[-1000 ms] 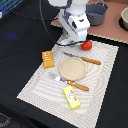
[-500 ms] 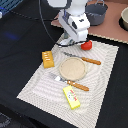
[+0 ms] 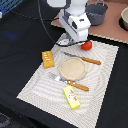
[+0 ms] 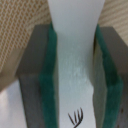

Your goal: Interact with the objects in diverse but meaningful ways.

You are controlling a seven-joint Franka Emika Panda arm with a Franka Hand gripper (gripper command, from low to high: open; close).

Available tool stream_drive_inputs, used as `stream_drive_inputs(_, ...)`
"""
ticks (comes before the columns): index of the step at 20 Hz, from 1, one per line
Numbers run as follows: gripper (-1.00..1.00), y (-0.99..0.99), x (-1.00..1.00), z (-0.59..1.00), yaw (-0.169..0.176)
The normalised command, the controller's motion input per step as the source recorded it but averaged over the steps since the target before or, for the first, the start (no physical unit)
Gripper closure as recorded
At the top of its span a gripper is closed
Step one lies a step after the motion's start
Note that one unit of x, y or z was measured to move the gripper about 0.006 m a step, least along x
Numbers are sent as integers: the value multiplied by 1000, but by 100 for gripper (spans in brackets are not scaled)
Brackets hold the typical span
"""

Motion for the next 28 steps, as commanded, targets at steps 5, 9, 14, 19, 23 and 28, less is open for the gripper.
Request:
stream_drive_inputs(5,100,-838,-233,744,0)
stream_drive_inputs(9,100,-835,-167,439,0)
stream_drive_inputs(14,100,-922,-43,186,0)
stream_drive_inputs(19,100,-967,0,125,0)
stream_drive_inputs(23,100,-914,0,23,0)
stream_drive_inputs(28,100,-897,0,-53,-4)
